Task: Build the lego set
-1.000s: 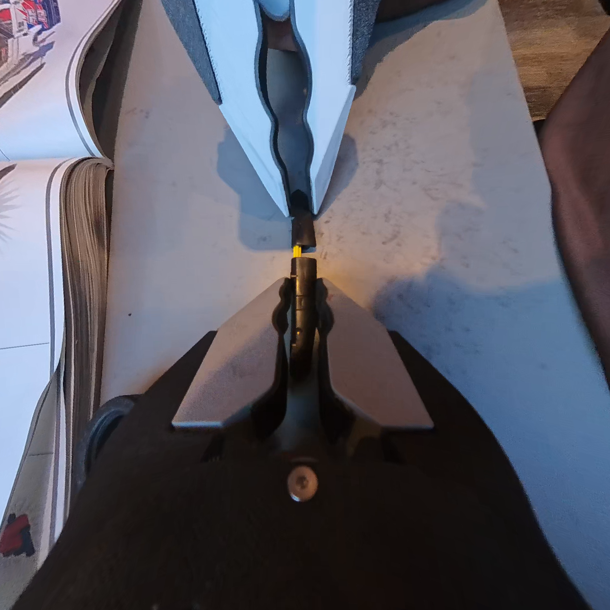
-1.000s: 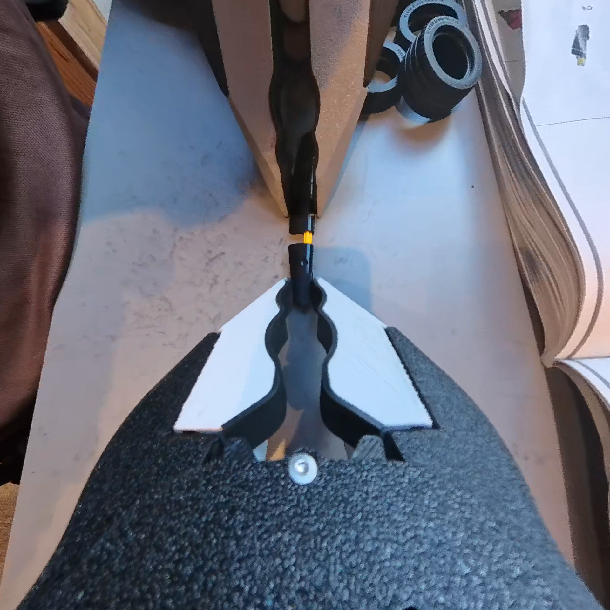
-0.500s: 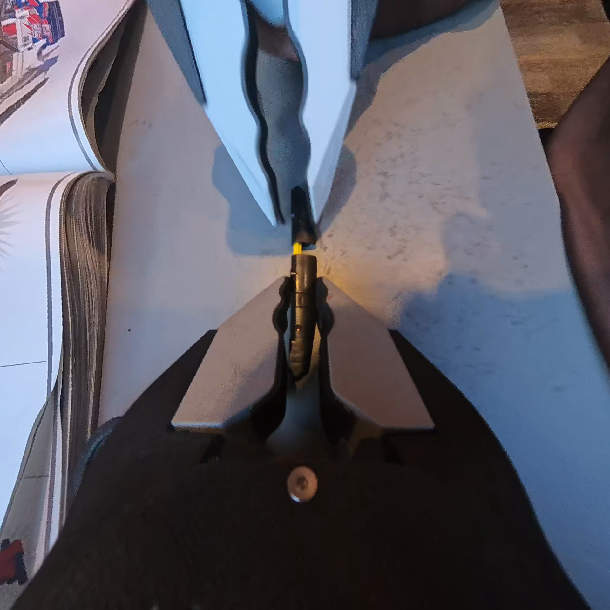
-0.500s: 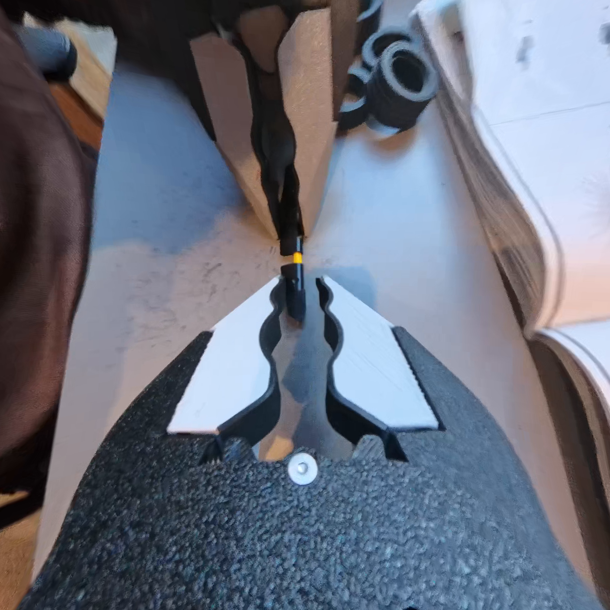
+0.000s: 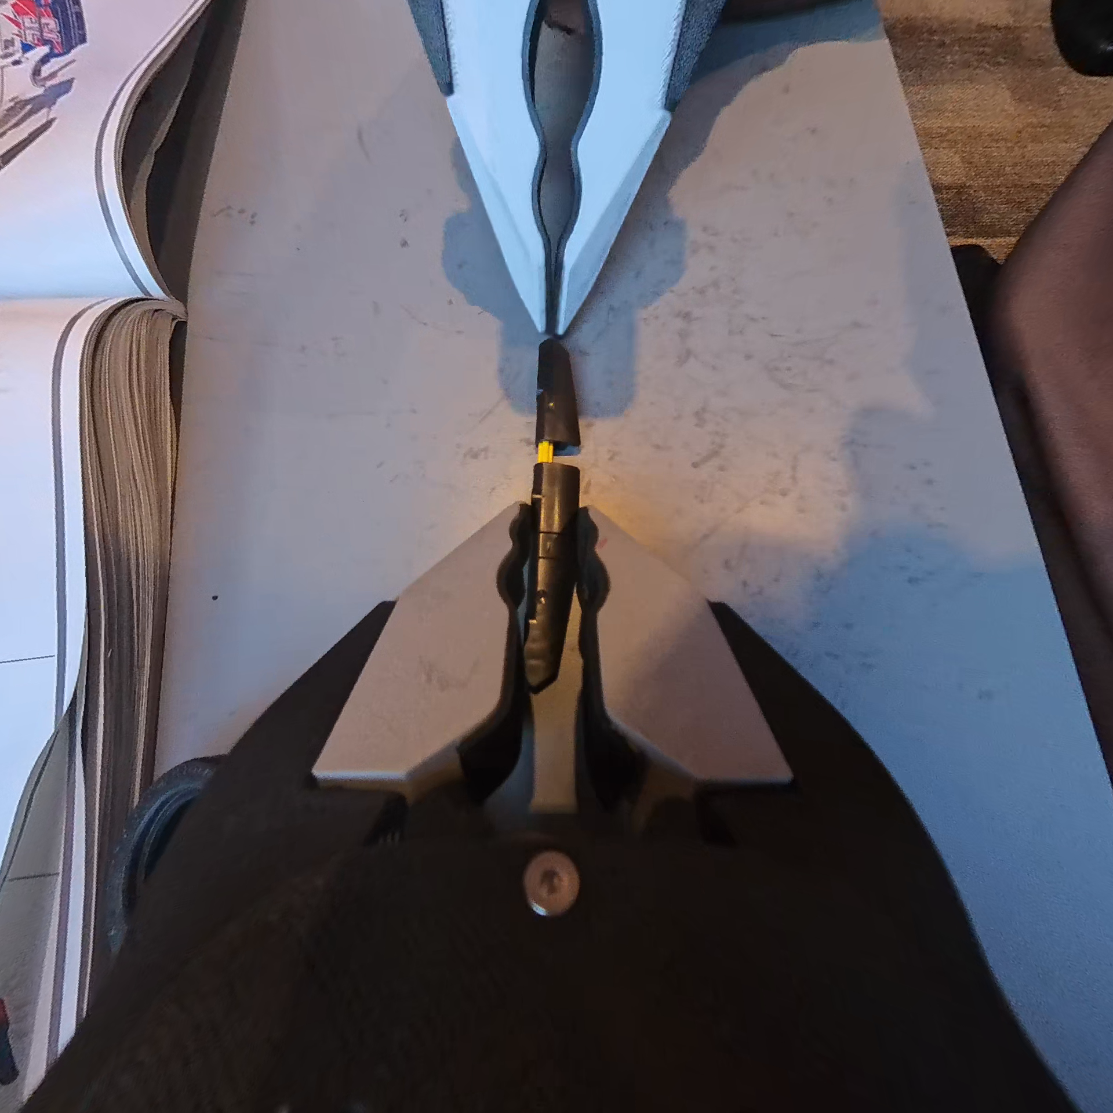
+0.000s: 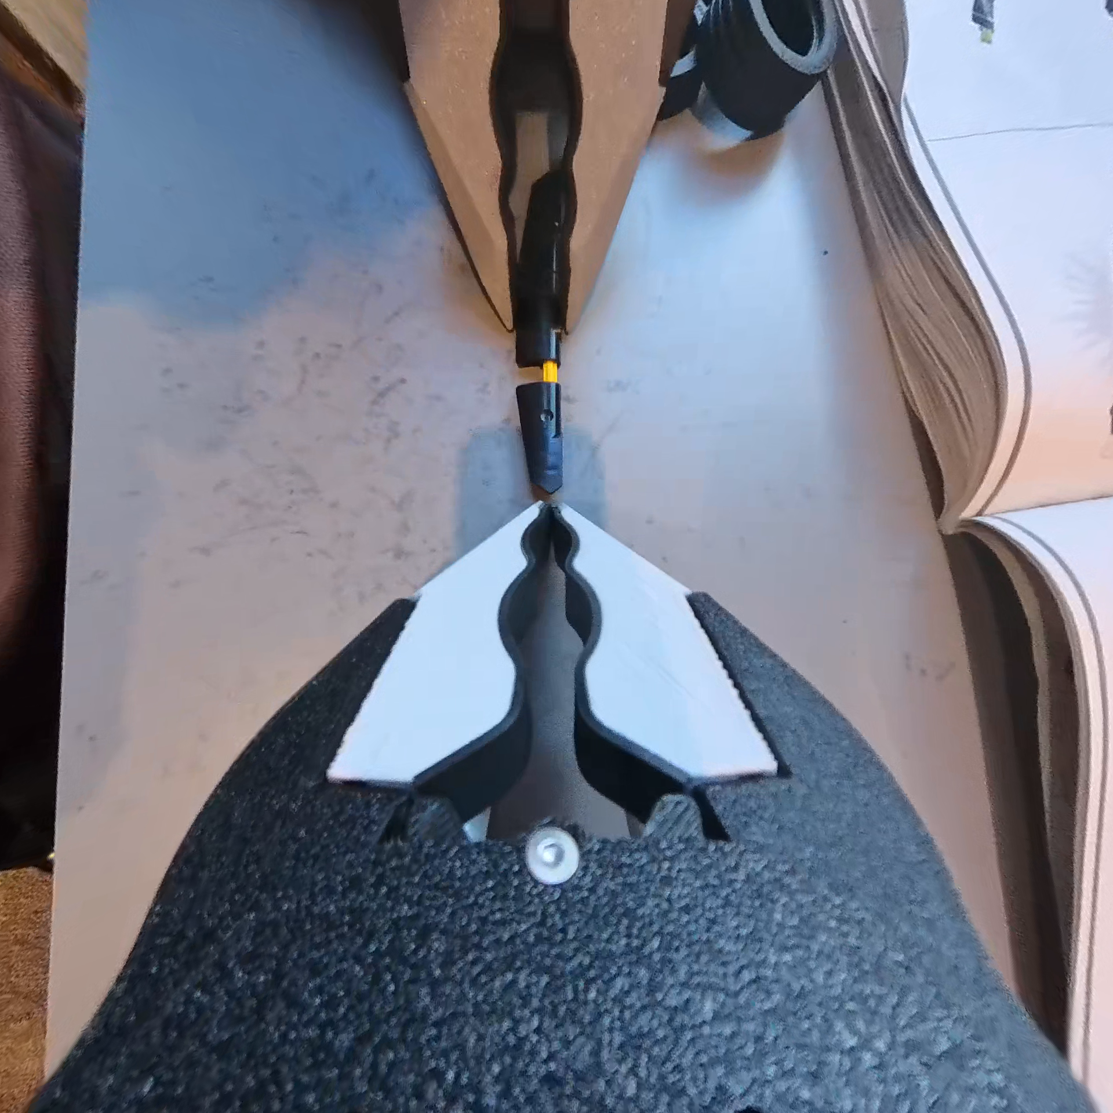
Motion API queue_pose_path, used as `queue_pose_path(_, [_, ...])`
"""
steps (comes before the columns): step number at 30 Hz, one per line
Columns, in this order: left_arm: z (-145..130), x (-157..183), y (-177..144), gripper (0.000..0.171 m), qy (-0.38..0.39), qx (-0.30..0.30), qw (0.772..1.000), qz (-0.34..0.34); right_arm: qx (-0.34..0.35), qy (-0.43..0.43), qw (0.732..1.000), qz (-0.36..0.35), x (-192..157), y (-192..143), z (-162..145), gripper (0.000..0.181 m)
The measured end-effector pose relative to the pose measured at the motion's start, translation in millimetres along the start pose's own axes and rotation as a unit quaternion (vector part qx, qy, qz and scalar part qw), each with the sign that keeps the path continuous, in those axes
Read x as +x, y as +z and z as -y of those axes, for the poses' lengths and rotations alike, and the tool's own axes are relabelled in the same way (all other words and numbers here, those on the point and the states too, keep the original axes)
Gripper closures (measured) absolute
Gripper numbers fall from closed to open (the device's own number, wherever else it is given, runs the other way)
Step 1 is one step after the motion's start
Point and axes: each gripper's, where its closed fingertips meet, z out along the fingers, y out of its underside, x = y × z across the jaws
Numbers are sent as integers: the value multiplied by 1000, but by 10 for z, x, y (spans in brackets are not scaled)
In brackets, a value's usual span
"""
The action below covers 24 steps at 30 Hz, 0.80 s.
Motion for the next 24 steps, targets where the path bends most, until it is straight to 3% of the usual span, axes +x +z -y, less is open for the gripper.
queue_pose_path(17, [10, 8, 7, 161, 7, -5, 1000, -1, -59, -50, 996, 37, -20, 73, 26, 181])
queue_pose_path(24, [13, 7, 9, 161, 17, -7, 1000, 12, -48, -47, 997, 39, 10, 86, 50, 181])
